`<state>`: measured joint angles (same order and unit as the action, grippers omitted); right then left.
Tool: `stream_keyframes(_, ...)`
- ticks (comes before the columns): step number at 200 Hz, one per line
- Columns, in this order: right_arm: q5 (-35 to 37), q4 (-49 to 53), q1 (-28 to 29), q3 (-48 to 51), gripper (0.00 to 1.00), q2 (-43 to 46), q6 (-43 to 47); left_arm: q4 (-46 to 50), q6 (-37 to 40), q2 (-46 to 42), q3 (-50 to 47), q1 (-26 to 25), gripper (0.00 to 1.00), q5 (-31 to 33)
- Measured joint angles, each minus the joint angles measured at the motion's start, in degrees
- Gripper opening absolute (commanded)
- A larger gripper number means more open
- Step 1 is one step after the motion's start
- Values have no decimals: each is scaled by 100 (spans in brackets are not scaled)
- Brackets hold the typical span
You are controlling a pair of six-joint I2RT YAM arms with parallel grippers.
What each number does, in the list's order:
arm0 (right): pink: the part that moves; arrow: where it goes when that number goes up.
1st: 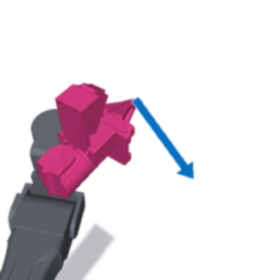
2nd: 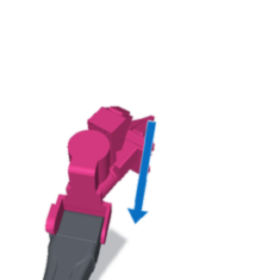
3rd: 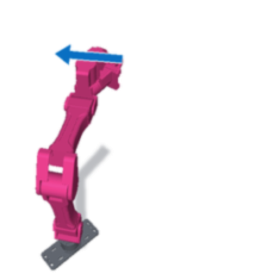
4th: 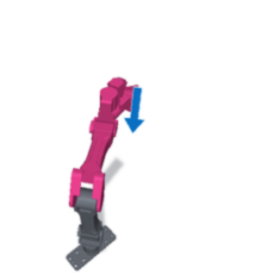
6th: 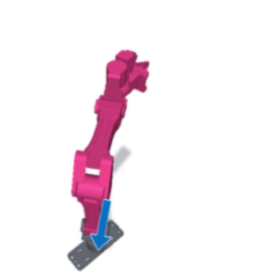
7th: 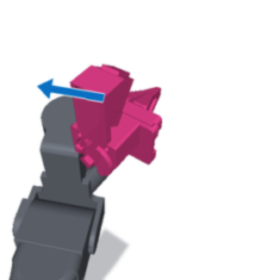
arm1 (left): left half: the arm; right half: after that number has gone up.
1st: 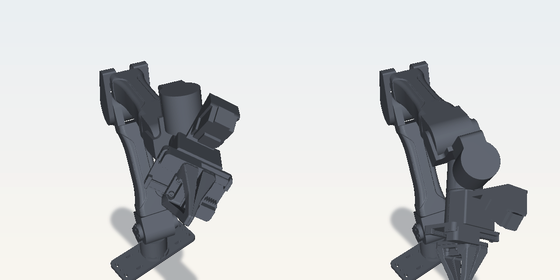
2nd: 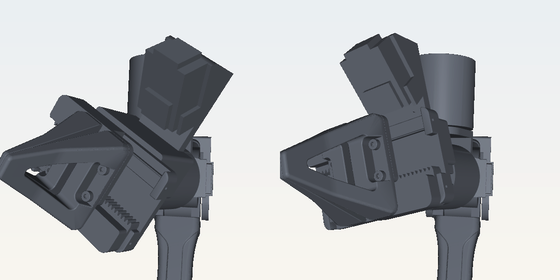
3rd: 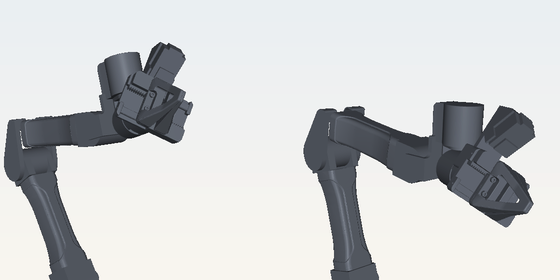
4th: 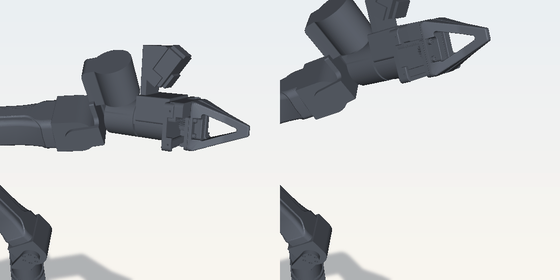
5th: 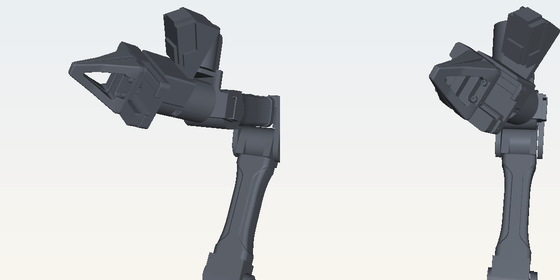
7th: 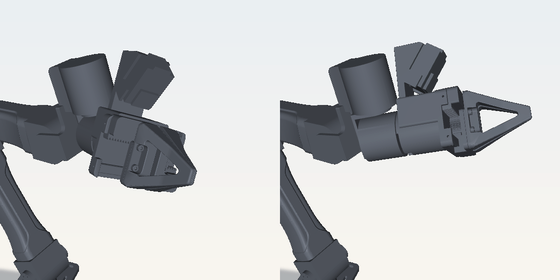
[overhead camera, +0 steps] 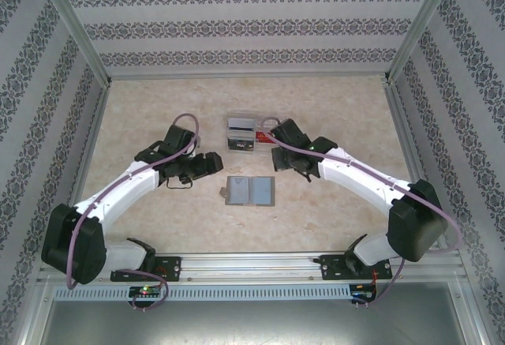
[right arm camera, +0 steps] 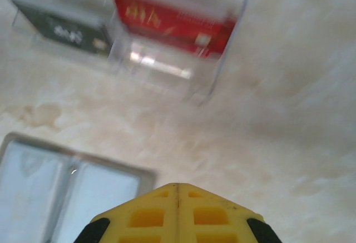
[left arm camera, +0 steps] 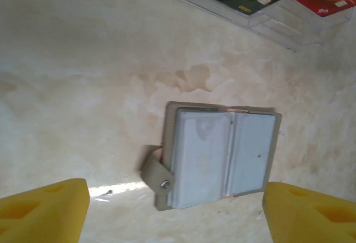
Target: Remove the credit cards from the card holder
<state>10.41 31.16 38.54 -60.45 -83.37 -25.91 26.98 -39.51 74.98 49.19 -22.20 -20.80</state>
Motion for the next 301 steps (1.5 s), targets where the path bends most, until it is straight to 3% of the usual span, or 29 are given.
stream_keyframes(43, -710, -415, 221, 809, 0, 0, -1263, -267, -109, 592, 7, -302, 66, -249)
stream_keyframes(87, -1038, -876, 249, 1322, 0, -81, -1880, -341, -129, 1108, 155, -636, 57, -299)
stream_keyframes(214, -1351, -1504, 249, 1596, 0, -636, -2092, -595, -144, 1808, 273, -1005, 49, -448)
stream_keyframes(301, -1370, -1622, 249, 1628, 0, -717, -2177, -693, -149, 2017, 282, -1091, 49, -472)
